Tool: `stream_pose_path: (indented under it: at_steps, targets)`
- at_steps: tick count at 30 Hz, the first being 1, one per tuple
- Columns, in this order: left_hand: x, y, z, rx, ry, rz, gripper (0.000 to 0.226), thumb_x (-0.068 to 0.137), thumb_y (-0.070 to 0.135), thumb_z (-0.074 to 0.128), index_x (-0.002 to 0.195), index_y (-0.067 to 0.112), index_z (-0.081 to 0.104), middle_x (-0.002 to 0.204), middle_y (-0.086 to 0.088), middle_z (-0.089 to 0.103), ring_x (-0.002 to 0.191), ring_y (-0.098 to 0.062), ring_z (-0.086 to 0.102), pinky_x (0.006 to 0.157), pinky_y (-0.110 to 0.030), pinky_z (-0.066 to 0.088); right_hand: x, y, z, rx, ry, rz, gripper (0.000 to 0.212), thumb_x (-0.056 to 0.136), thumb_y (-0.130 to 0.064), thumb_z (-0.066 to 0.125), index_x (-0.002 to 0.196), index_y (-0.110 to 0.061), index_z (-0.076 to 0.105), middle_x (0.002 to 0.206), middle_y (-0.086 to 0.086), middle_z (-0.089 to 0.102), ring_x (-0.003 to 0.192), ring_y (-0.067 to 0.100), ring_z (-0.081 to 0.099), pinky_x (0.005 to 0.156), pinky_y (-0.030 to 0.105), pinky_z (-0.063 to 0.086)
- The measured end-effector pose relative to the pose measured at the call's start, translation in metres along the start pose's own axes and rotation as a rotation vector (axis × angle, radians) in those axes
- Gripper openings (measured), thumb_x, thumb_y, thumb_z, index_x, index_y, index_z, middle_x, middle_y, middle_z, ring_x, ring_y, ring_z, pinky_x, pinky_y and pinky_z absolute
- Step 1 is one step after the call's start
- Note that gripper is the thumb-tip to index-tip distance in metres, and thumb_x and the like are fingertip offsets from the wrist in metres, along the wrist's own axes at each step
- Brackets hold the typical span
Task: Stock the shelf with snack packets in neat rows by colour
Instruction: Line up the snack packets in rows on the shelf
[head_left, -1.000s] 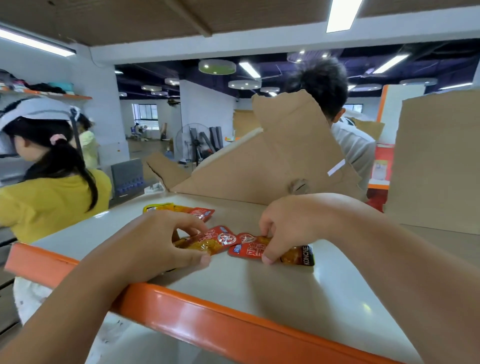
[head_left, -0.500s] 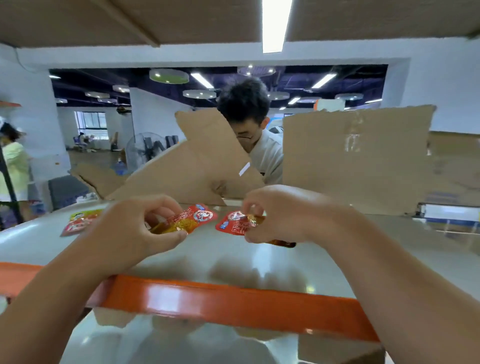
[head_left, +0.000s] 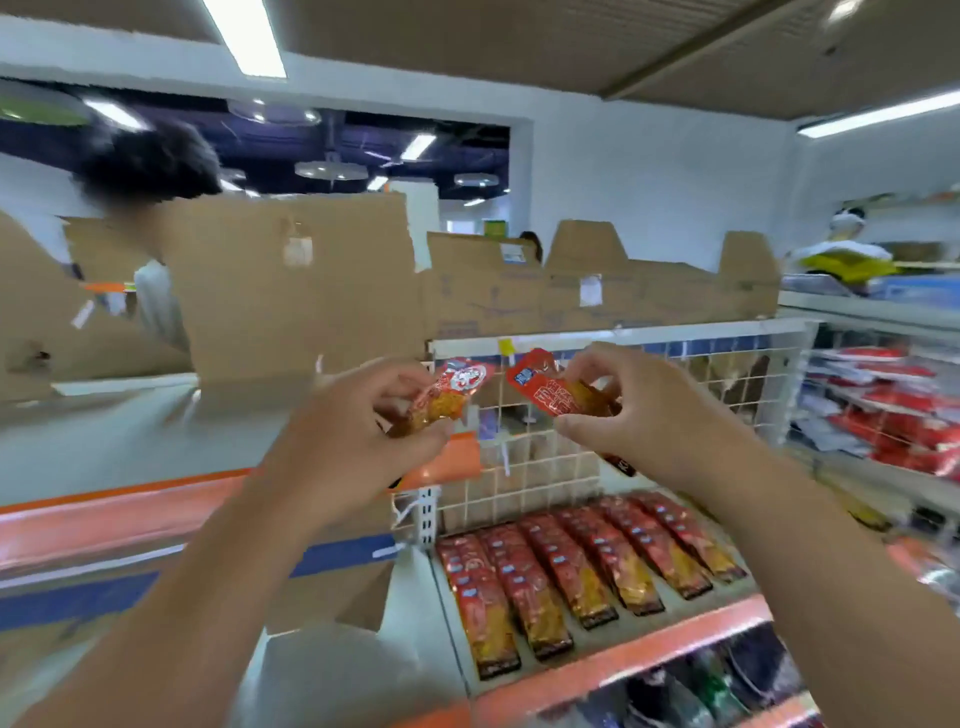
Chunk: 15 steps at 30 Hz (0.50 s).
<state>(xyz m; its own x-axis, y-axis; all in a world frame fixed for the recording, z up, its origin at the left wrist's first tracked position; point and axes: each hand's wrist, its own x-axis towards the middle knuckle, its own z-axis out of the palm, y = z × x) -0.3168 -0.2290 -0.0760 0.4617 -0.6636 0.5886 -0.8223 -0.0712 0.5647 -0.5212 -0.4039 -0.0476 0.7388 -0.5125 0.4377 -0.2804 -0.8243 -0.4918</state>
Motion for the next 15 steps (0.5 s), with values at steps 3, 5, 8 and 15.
stream_pose_path:
  at_steps: [3,5,8,15]
  targets:
    - [0.000,0.036,0.070,-0.059,-0.088,0.013,0.031,0.076,0.049,0.082,0.102,0.053,0.065,0.098,0.032,0.068,0.089,0.015,0.062,0.075,-0.018,0.049,-0.038,0.057,-0.035,-0.052,0.086,0.091,0.029,0.082,-0.050,0.075,0.101,-0.037,0.057,0.096,-0.023,0.060,0.085,-0.004,0.058,0.066,0.021,0.043]
    - [-0.003,0.055,0.109,-0.067,-0.153,0.020,0.033,0.079,0.052,0.079,0.105,0.057,0.060,0.104,0.032,0.065,0.094,0.017,0.058,0.075,-0.015,0.045,-0.060,0.088,-0.051,-0.053,0.111,0.153,0.031,0.082,-0.049,0.076,0.103,-0.038,0.056,0.102,-0.019,0.059,0.088,-0.005,0.054,0.065,0.019,0.039]
    - [-0.007,0.072,0.158,-0.089,-0.223,0.023,0.043,0.080,0.056,0.077,0.113,0.067,0.051,0.114,0.029,0.062,0.094,0.012,0.060,0.075,-0.017,0.047,-0.085,0.128,-0.066,-0.076,0.123,0.237,0.033,0.083,-0.049,0.076,0.106,-0.038,0.056,0.103,-0.019,0.058,0.087,-0.005,0.053,0.063,0.016,0.037]
    - [-0.006,0.061,0.240,-0.067,-0.321,-0.045,0.064,0.077,0.054,0.084,0.133,0.055,0.053,0.113,0.028,0.060,0.095,0.010,0.060,0.070,-0.013,0.046,-0.100,0.205,-0.048,-0.084,0.140,0.331,0.038,0.081,-0.048,0.077,0.111,-0.037,0.056,0.106,-0.024,0.056,0.095,0.002,0.055,0.074,0.024,0.041]
